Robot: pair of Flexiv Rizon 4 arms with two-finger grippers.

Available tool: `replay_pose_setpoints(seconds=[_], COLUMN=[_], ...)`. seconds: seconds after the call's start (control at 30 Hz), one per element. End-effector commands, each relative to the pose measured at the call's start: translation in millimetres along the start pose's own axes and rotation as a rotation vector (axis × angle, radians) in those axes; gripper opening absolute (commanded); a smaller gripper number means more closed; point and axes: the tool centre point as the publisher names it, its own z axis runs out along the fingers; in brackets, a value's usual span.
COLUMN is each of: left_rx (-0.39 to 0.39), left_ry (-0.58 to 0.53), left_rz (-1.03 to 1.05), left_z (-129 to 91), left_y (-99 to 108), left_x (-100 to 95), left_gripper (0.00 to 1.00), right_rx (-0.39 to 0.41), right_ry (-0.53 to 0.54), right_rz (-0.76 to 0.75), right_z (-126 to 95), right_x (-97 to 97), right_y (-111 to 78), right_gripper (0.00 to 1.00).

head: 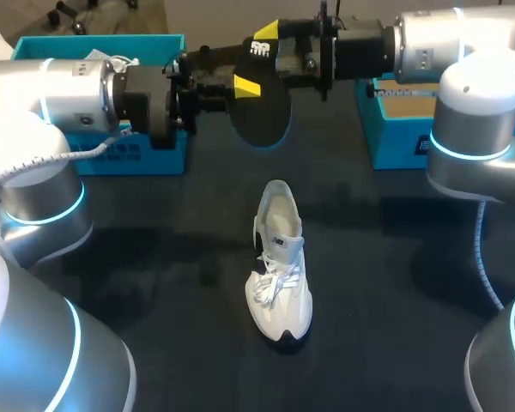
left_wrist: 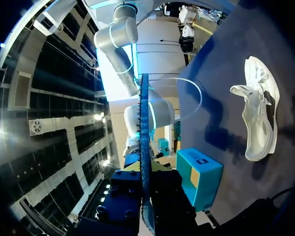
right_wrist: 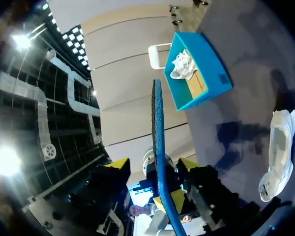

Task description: Take the shoe out of the shoebox, open the shoe tongue, remove and reinsert the insole, then place the shoe into the shoebox

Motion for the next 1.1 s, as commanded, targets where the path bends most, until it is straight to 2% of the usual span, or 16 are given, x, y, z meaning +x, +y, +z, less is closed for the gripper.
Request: replay_pose_setpoints(seconds=[0.03, 0.33, 0.6, 0.8, 1.1], left_rx=[0.008, 0.017, 0.021, 0.02, 0.025], left_ry=[0.009, -0.03, -0.049, -0.065, -0.067], left_rz=[0.002, -0.002, 0.011, 0.005, 0.005], left_z=[-6, -10, -9, -6, -4], left_y=[-2, 2, 1, 1, -1], left_x=[3.6, 0.5, -6.1, -12.2, -14.6], left_gripper=[0.0, 0.0, 0.0, 0.0, 0.0], right_rx=[0.001, 0.058, 0.063, 0.065, 0.064], right_ry=[0.001, -0.034, -0.043, -0.008, -0.009], right_rz=[-0.04, -0.134, -0.201, -0.258, -0.261], right_z=[-9, -21, -38, -51, -53], right_x=[-2.4, -5.7, -5.3, -6.9, -6.3], right_y=[-6.0, -17.6, -27.0, -32.1, -32.6], right_gripper=[1.0, 1.0, 1.0, 1.0, 1.0])
